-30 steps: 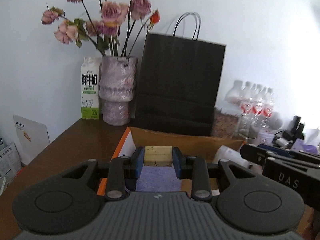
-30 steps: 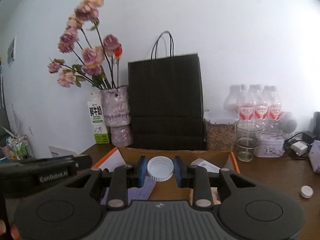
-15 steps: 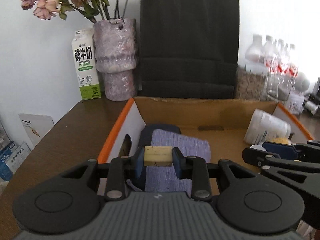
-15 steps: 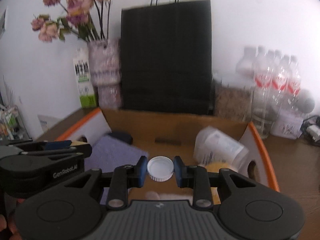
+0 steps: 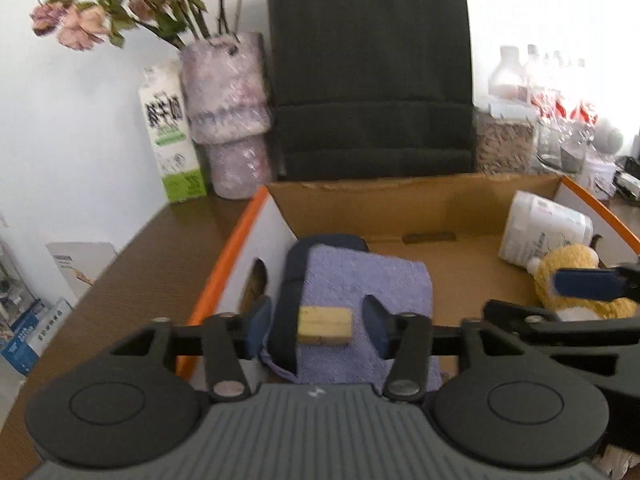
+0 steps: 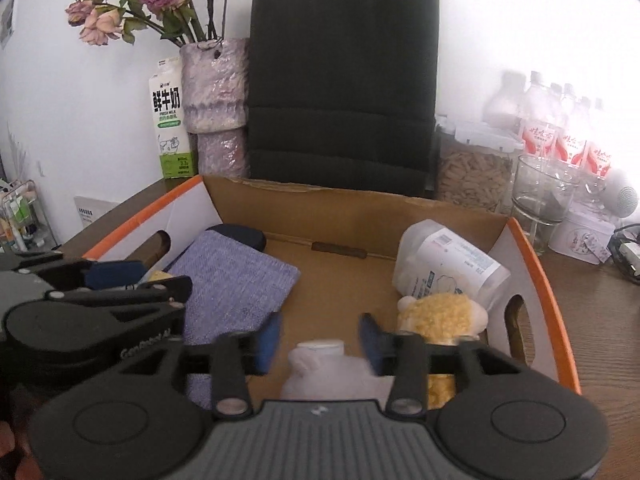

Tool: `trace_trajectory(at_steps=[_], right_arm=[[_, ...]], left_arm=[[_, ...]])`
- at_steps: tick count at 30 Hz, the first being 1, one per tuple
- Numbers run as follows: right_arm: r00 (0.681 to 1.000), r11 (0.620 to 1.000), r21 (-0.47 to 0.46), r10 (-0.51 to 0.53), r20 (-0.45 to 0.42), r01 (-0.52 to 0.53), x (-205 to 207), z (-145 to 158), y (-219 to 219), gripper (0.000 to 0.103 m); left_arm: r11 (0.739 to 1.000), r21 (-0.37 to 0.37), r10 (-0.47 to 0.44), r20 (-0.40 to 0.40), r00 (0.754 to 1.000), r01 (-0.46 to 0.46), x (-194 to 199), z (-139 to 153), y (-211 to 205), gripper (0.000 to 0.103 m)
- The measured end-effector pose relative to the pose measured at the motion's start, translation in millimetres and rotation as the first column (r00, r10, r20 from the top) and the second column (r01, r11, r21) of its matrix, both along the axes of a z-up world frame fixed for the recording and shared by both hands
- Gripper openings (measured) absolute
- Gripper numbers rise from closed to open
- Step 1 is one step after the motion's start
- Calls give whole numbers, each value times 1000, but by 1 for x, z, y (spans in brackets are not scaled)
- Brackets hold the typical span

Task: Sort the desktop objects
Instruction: 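Open both tools to release the cap and block in the box, then withdraw both tools from the box back over the table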

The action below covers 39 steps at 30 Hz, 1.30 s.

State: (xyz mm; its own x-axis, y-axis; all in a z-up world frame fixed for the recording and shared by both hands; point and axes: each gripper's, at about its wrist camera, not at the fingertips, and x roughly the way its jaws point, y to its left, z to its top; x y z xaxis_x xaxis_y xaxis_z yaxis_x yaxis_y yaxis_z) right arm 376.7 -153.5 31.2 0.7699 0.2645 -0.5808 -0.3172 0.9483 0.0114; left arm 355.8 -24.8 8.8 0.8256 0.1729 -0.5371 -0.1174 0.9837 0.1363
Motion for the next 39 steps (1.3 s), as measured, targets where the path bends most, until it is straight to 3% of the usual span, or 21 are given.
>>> trace_trajectory(at_steps=[4,6,9,13,27,39], right_arm=[[999,999,15,-43,15,43,-3,11,-9,78],[998,998,29,-64,24,63,-3,17,-14,88],[995,994,69,-90,39,87,-6,27,-23,103],[995,991,103,-87,49,81,-9,36,-28,103],[995,993,101,-74,74,66,-18,46,-27,103],[986,993,104,-64,156,48,-74,75,-39,103]], left_arm=[[999,-1,35,34,999,-35,-6,14,4,81],[998,-3,64,60,996,-64,-9,21,7,100],[997,-22,76,94,993,-74,-13,30,10,103],[996,-62,78,105,991,-72,-18,38,11,103],[995,-83,72,140,987,-61,-29,49,14,103],[992,-126,29,239,971,2,-94,79,13,103]])
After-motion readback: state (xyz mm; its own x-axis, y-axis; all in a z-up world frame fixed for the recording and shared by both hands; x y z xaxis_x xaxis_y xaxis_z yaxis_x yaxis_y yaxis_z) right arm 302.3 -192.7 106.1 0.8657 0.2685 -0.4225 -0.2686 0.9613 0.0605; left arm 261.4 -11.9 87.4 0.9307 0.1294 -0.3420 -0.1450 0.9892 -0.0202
